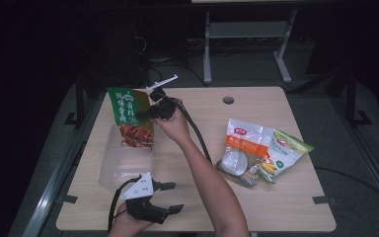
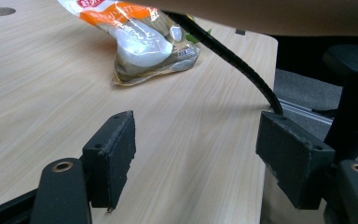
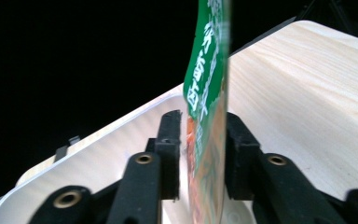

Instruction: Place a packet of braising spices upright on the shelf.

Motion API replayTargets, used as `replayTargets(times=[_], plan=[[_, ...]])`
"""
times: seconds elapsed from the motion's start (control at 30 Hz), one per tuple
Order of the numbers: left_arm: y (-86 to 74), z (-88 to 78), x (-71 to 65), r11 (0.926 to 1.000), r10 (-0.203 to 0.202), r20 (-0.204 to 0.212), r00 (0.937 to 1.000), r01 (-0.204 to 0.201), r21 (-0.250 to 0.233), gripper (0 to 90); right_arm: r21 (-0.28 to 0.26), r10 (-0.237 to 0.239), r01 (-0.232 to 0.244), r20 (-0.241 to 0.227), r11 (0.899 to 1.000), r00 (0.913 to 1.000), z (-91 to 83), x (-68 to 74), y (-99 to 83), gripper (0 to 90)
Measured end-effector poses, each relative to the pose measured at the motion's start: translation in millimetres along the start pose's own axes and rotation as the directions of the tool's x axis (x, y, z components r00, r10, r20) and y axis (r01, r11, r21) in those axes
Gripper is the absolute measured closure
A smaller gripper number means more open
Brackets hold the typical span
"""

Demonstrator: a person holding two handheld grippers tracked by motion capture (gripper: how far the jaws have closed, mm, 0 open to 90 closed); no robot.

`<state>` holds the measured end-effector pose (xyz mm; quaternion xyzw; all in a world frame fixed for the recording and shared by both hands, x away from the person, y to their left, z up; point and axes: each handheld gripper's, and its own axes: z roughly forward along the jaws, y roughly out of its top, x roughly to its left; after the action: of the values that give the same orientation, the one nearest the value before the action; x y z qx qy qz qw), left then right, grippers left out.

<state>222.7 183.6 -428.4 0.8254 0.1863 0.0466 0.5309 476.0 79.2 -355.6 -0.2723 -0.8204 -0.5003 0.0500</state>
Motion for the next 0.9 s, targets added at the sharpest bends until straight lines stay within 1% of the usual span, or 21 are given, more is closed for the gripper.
replayTargets(times=[0.13, 0.43, 0.5, 0.7, 0.77, 0.9], plan=[[-0.4, 2.6, -2.6, 0.9998, 0.011, 0.005, 0.9999, -0.011, 0.014, 28.0, 0.004, 0.010, -0.010, -0.008, 1.000, 0.9999, -9.6, -1.0, -3.7, 65.3], [-1.1, 4.9, -3.9, 0.9997, 0.011, 0.002, 0.9999, -0.011, 0.023, 26.6, 0.007, 0.028, -0.028, -0.001, 1.000, 0.9996, -34.6, -5.6, -19.1, 63.3], [-1.2, 5.6, -4.4, 0.9997, 0.008, 0.001, 1.0000, -0.008, 0.024, 26.0, 0.002, 0.032, -0.032, -0.010, 0.999, 0.9994, -39.7, -6.7, -22.6, 62.9], [-2.0, 6.6, -5.1, 0.9993, 0.014, 0.002, 0.9999, -0.014, 0.034, 25.6, 0.000, 0.021, -0.021, -0.008, 1.000, 0.9997, -53.6, -6.8, -30.2, 62.4], [-2.1, 7.5, -5.9, 0.9993, 0.012, 0.003, 0.9999, -0.012, 0.035, 25.5, -0.005, 0.031, -0.031, -0.012, 1.000, 0.9995, -57.9, -6.8, -32.3, 62.2], [-2.2, 8.0, -6.6, 0.9992, 0.013, 0.003, 0.9999, -0.013, 0.037, 25.2, 0.000, 0.030, -0.030, -0.011, 1.000, 0.9995, -64.7, -8.0, -38.2, 61.7]])
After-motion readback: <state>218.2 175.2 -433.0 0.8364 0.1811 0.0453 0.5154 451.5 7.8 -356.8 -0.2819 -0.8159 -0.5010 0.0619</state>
